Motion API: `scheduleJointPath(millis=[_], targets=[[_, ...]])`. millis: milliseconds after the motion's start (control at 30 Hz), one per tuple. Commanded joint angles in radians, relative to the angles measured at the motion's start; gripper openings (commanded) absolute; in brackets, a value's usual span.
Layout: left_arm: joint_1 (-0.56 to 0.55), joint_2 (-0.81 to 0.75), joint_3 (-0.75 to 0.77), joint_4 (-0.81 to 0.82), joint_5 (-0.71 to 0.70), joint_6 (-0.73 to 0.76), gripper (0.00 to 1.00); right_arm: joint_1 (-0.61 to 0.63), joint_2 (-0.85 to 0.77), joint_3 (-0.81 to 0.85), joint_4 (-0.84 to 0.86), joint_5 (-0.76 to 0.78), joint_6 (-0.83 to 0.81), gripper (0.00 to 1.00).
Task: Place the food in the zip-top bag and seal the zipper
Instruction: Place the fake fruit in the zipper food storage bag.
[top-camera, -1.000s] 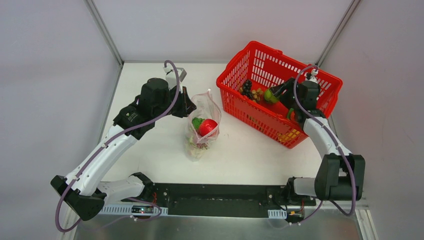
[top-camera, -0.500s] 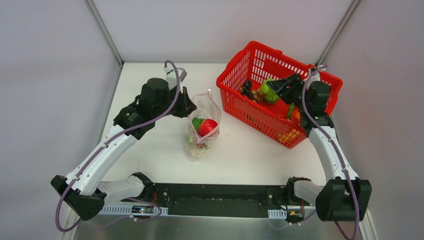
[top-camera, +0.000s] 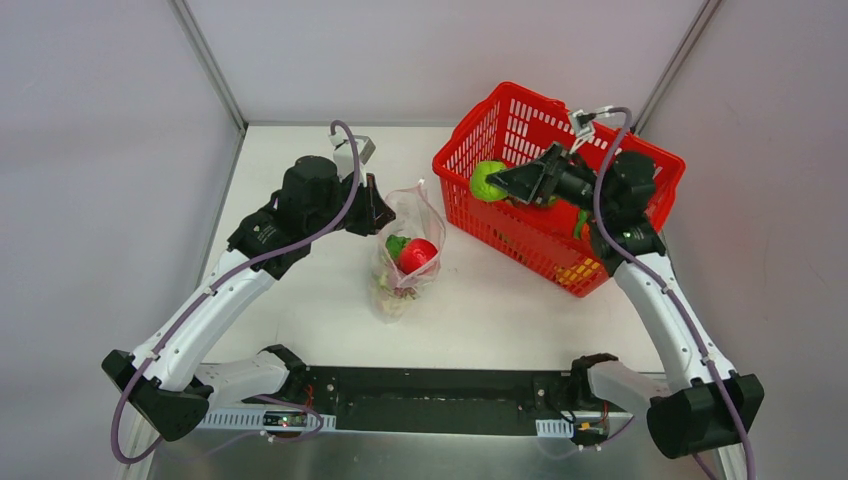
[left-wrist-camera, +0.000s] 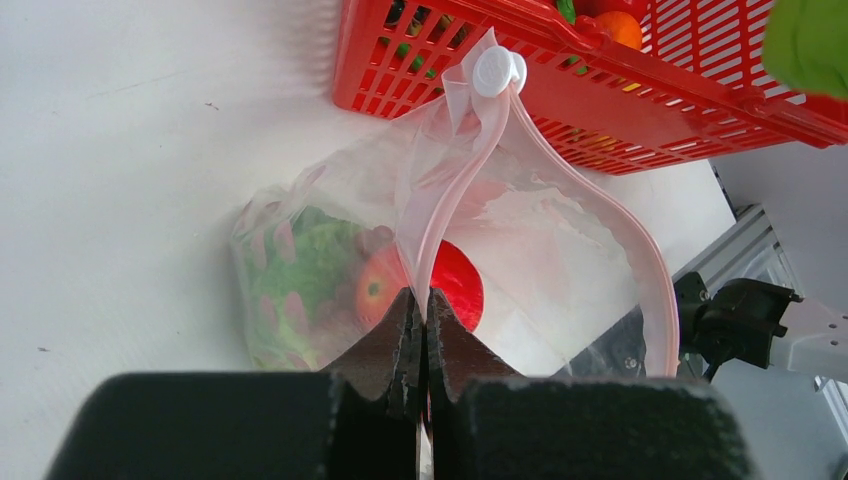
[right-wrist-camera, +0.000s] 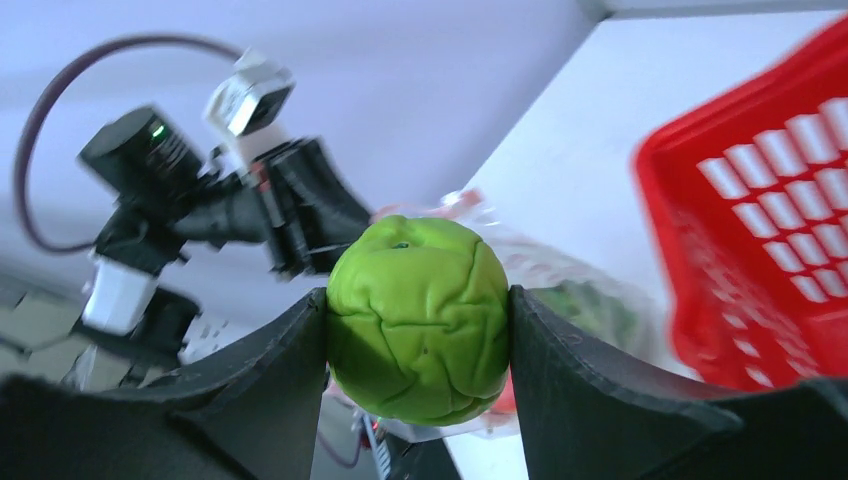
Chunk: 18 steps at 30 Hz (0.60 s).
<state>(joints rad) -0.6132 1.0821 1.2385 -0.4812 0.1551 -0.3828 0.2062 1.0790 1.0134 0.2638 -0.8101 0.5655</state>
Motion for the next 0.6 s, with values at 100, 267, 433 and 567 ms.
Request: scheduleJointPath(millis=[100,267,433,567], targets=[[0.007,-0.007,-0.005,0.056,0.019,-0.016,0.0,0.24,0.015,0.148,-0.082,-0.097,-0.214,0.52],[0.007,-0.008,-0.001,0.058,0.026,-0.02,0.0,0.402,0.034,0.19,-0.177,0.101,-0.37,0.51],[0.007,-0.01,0.009,0.059,0.039,-0.021,0.0,0.563,0.095,0.275,-0.361,0.357,-0.548,0.51],[0.007,-0.014,0.003,0.062,0.039,-0.021,0.0,0.638,0.145,0.307,-0.397,0.487,-0.613,0.51]])
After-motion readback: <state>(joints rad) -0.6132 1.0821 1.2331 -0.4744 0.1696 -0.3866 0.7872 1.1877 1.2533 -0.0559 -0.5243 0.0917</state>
